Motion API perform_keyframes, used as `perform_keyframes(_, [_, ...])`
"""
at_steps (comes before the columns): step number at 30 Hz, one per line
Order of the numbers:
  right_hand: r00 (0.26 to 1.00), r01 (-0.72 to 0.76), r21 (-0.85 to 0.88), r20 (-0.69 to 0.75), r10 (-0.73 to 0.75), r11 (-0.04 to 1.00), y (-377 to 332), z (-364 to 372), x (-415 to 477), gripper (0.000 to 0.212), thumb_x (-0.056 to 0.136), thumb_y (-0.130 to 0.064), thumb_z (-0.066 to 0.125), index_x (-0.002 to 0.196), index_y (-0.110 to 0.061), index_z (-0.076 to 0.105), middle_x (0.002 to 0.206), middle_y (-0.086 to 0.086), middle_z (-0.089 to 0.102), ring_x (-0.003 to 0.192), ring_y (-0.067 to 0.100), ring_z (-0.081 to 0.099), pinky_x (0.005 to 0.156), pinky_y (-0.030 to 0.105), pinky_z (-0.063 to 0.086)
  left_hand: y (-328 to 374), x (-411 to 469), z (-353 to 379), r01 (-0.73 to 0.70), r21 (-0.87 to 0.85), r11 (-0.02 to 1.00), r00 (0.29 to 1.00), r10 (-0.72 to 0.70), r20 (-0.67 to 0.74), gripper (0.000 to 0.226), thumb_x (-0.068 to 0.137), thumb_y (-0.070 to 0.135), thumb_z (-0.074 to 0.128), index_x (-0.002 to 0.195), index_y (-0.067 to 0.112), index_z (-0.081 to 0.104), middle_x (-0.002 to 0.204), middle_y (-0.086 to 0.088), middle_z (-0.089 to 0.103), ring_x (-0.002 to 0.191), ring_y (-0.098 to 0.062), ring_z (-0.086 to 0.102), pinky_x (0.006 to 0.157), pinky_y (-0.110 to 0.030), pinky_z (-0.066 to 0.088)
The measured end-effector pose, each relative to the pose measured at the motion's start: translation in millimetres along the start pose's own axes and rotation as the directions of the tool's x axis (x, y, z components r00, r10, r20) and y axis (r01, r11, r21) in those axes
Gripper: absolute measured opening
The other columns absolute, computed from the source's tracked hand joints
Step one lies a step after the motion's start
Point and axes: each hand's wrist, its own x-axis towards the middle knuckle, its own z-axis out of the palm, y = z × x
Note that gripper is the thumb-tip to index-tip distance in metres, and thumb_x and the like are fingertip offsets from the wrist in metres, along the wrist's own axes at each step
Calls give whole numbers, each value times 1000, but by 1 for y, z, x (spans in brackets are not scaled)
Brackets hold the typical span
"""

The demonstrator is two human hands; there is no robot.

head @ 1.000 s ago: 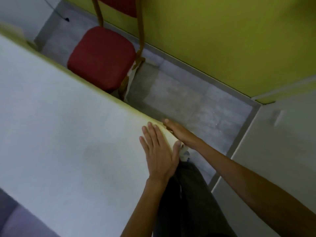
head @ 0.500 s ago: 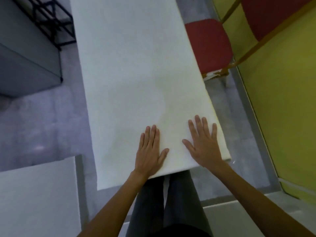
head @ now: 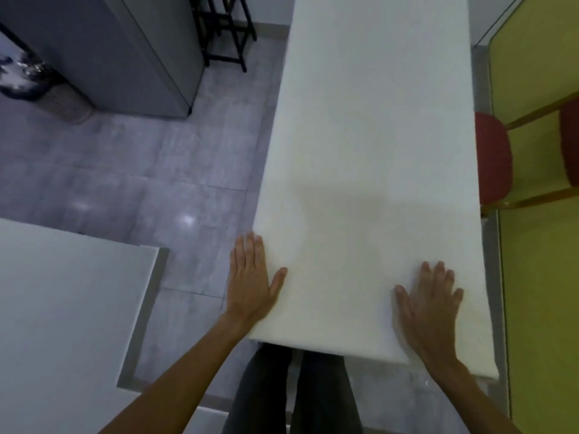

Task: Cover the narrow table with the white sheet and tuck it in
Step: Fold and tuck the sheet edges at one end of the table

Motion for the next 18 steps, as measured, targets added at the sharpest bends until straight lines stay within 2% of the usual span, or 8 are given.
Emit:
perform_keyframes(2, [983,180,20,-31,-179,983,-50,11,25,68,101,-46,28,154,-2,24,161,25,22,150,44,17,119,64,15,21,36,1,-188,11,982,982,188,-17,76,100,48,32,154,0,9,163,-16,2,150,-31,-5,122,-48,6])
perform_keyframes(4, [957,291,43,-5,-291,956,-100,27,57,64,103,-41,28,155,-5,24,163,21,21,152,39,15,120,63,14,41,82,2,-366,58,929,931,366,19,69,101,42,28,153,-1,14,162,-18,8,150,-33,-1,120,-51,14])
perform_keyframes(7, [939,345,-28,18,-345,938,-143,44,91,61,105,-41,24,155,-6,27,163,18,22,152,37,17,120,62,13,36,126,2,-460,158,874,888,455,72,70,101,46,25,153,1,17,162,-16,11,150,-32,3,119,-50,16])
perform_keyframes(11, [937,343,-110,-25,-348,933,-142,49,95,65,105,-47,24,158,-10,20,166,12,15,154,31,10,122,57,8,-6,121,-5,-404,140,904,914,406,12,72,100,51,28,154,4,15,163,-11,9,151,-29,2,121,-48,11])
perform_keyframes(14, [942,329,-124,-33,-335,936,-142,50,93,66,105,-48,23,158,-10,18,167,10,13,154,30,8,123,56,7,-28,100,-7,-265,25,964,964,265,-15,75,100,53,27,155,7,6,164,-8,0,151,-28,-3,121,-49,8])
perform_keyframes(18, [955,295,-96,11,-295,951,-149,46,92,67,104,-48,21,158,-8,17,166,14,13,154,33,8,122,59,7,-46,42,-2,-174,-172,970,981,186,57,81,99,56,29,155,7,-2,164,-10,-4,150,-24,-5,122,-48,6])
